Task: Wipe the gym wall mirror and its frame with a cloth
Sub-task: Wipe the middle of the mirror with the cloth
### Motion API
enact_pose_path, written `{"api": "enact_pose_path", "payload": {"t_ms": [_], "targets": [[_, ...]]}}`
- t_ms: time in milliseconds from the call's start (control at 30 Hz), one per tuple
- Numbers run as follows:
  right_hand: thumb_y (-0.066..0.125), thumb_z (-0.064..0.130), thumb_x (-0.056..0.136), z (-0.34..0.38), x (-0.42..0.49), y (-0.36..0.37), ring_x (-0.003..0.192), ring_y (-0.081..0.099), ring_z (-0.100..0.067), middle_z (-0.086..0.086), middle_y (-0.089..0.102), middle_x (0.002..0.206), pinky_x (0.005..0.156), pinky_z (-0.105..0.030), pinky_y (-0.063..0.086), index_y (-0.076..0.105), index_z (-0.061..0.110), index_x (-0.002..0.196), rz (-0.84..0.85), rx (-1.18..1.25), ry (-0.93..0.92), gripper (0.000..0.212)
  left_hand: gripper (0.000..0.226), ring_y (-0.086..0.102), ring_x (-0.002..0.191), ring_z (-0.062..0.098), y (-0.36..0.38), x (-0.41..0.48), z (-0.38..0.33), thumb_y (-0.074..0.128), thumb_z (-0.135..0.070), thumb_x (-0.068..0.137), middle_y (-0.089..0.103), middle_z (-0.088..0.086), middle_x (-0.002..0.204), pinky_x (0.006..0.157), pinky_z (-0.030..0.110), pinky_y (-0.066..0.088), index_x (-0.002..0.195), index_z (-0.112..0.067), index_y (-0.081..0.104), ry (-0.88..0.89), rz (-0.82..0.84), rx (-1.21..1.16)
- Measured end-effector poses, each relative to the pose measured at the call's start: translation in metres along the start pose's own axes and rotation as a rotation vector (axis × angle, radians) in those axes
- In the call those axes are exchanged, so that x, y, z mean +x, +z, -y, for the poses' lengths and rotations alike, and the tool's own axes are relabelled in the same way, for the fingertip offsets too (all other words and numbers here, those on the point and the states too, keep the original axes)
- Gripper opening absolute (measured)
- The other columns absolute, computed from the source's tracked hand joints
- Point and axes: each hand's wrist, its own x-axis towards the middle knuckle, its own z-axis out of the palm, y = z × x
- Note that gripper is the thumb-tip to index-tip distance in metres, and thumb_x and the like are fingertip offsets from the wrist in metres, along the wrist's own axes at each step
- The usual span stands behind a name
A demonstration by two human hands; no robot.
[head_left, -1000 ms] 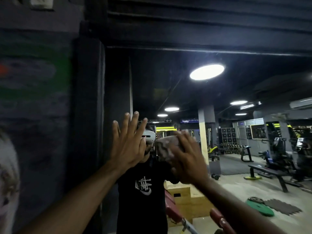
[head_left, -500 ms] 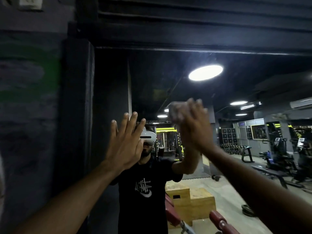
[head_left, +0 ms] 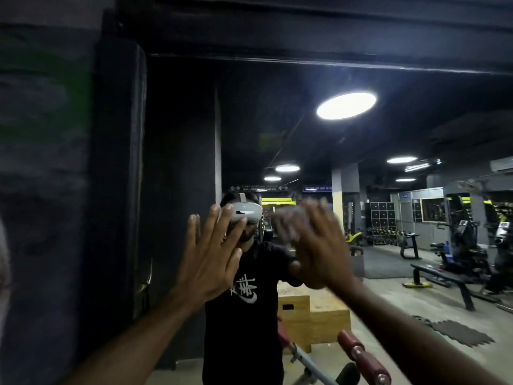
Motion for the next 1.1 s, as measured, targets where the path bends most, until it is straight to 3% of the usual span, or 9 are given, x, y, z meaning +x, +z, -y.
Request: {"api": "enact_pose_path", "payload": {"t_ms": [133,233,467,567,700,833,967,1033,1100], "targets": [[0.044,0.037,0.108,-0.046,0.098,-0.034,0.157,0.003,-0.035,-0.012,0.012,0.17,0.126,-0.053,0.007,0.034,0.03,0.159,-0.093,0.022,0.302,0.052,0.066,0.002,0.158,0.031,-0.021,0.063,-0.011,0.028,-0.045,0.101,0.005,0.008,0.172,0.121,0.068,0.007,0.163,-0.025,0.019,-0.035,-0.029,0.009],[0.054,0.032,0.105,-0.041,0.088,-0.027,0.157,0.002,-0.033,-0.01,0.014,0.17,0.126,-0.052,0.006,0.034,0.031,0.158,-0.132,0.026,0.317,0.058,0.064,-0.006,0.158,0.03,-0.034,0.107,-0.028,0.029,-0.039,0.104,-0.003,0.006,0.172,0.122,0.066,0.002,0.163,-0.025,0.011,-0.093,-0.042,-0.028],[0.068,0.03,0.094,-0.077,0.004,-0.028,0.156,0.01,-0.034,-0.011,0.019,0.168,0.124,-0.057,0.017,0.032,0.028,0.158,0.068,-0.062,-0.239,0.073,0.067,-0.014,0.157,0.029,-0.024,0.119,-0.061,0.033,-0.033,0.105,-0.01,0.006,0.171,0.121,0.068,-0.001,0.163,-0.023,0.002,-0.109,-0.018,-0.066],[0.046,0.029,0.104,-0.126,0.079,-0.051,0.154,0.013,-0.042,-0.018,0.022,0.167,0.12,-0.065,0.022,0.037,0.019,0.155,-0.106,-0.04,0.172,0.053,0.068,-0.009,0.158,0.029,-0.018,0.123,-0.059,0.036,-0.03,0.103,-0.006,0.006,0.172,0.121,0.069,0.001,0.163,-0.023,0.007,-0.112,-0.041,-0.058],[0.051,0.025,0.102,-0.139,0.14,-0.068,0.156,0.002,-0.041,-0.017,0.012,0.169,0.125,-0.06,0.009,0.03,0.024,0.157,-0.211,0.037,0.591,0.059,0.072,-0.003,0.158,0.028,-0.019,0.136,-0.061,0.045,-0.031,0.099,0.002,0.004,0.172,0.121,0.065,-0.003,0.163,-0.028,0.01,-0.118,-0.078,-0.08],[0.038,0.041,0.109,-0.072,0.057,-0.032,0.158,-0.002,-0.033,-0.009,0.009,0.171,0.127,-0.05,0.001,0.024,0.026,0.162,-0.126,0.057,0.174,0.057,0.066,-0.003,0.158,0.029,-0.023,0.156,-0.07,0.039,-0.031,0.101,0.003,0.006,0.172,0.121,0.068,0.002,0.162,-0.027,0.015,-0.135,-0.094,-0.079],[0.04,0.048,0.104,-0.101,-0.035,-0.035,0.157,0.012,-0.033,-0.01,0.021,0.169,0.126,-0.048,0.013,0.033,0.03,0.158,0.088,-0.014,-0.287,0.056,0.068,-0.011,0.157,0.029,-0.006,0.138,-0.089,0.025,-0.035,0.098,-0.005,0.006,0.172,0.121,0.068,-0.002,0.164,-0.026,0.01,-0.148,-0.106,-0.084],[0.048,0.046,0.098,-0.135,-0.01,-0.05,0.153,0.022,-0.034,-0.011,0.031,0.164,0.122,-0.051,0.019,0.041,0.03,0.152,0.072,-0.039,-0.331,0.057,0.07,-0.01,0.157,0.028,0.001,0.132,-0.096,0.024,-0.035,0.095,-0.004,0.005,0.172,0.121,0.068,-0.002,0.163,-0.027,0.011,-0.156,-0.118,-0.087],[0.046,0.039,0.098,-0.168,0.047,-0.066,0.152,0.023,-0.041,-0.017,0.034,0.162,0.119,-0.055,0.017,0.047,0.022,0.146,-0.094,-0.022,-0.083,0.05,0.07,-0.005,0.158,0.028,0.002,0.136,-0.097,0.032,-0.033,0.095,0.002,0.005,0.172,0.121,0.069,0.002,0.162,-0.025,0.016,-0.173,-0.144,-0.069]]}}
